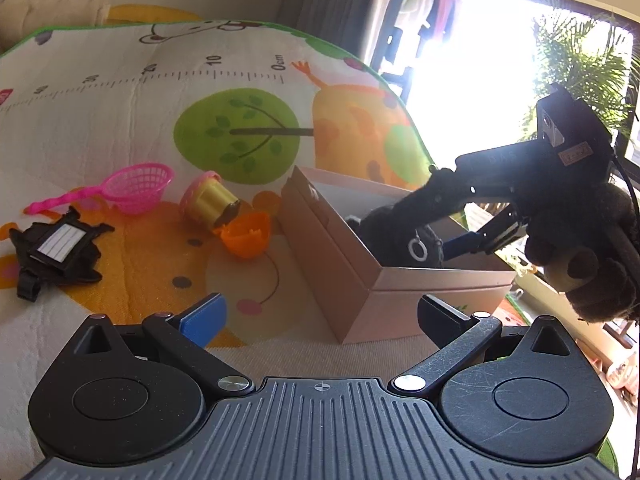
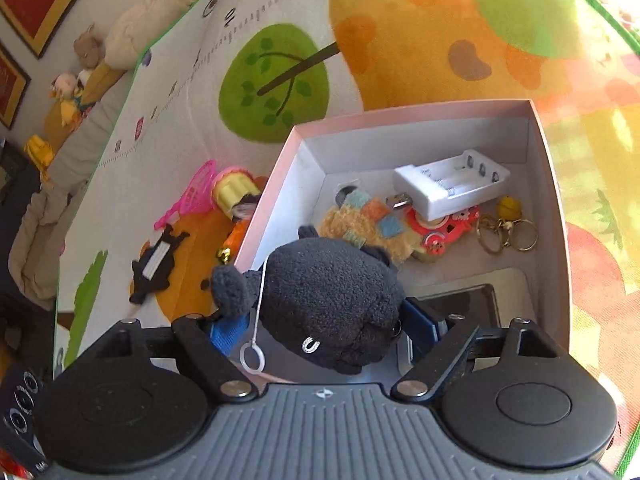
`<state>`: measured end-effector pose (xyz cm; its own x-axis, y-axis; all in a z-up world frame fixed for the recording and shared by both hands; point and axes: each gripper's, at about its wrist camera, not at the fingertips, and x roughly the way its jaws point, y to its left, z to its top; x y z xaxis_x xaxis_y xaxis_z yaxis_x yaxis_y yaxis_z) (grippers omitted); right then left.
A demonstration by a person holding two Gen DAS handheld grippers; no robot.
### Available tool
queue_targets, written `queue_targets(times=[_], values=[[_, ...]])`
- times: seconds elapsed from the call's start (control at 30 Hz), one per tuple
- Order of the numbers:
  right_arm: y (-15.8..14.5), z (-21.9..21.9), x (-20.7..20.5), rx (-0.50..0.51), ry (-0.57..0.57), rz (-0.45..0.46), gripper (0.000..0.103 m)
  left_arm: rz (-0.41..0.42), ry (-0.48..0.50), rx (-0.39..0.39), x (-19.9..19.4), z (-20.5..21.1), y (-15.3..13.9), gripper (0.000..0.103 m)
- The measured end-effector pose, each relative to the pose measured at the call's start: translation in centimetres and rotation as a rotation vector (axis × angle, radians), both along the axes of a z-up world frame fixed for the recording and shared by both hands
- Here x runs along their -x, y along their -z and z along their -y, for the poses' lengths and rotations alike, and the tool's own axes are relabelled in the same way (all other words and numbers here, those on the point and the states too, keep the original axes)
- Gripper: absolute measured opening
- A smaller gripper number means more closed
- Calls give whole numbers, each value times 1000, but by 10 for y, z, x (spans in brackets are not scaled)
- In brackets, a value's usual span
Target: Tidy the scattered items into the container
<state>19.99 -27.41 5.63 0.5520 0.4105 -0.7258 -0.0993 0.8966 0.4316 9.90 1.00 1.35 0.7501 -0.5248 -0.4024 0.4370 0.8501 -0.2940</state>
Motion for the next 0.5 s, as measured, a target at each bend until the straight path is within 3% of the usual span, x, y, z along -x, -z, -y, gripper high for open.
queue_targets(times=[0.13,0.3,0.37,0.5], values=[[-19,6,-3,187,100,159,83,-4,-1,1,-1,0,0,103],[-23,1,-2,540,181,282,83,-9,0,-1,-1,0,1,103],[-25,5,-1,561,185,302,83,-8,-1,0,-1,0,1,103],[-37,12,6,430,150,313,83,10,-16,4,2,-2,0,103]])
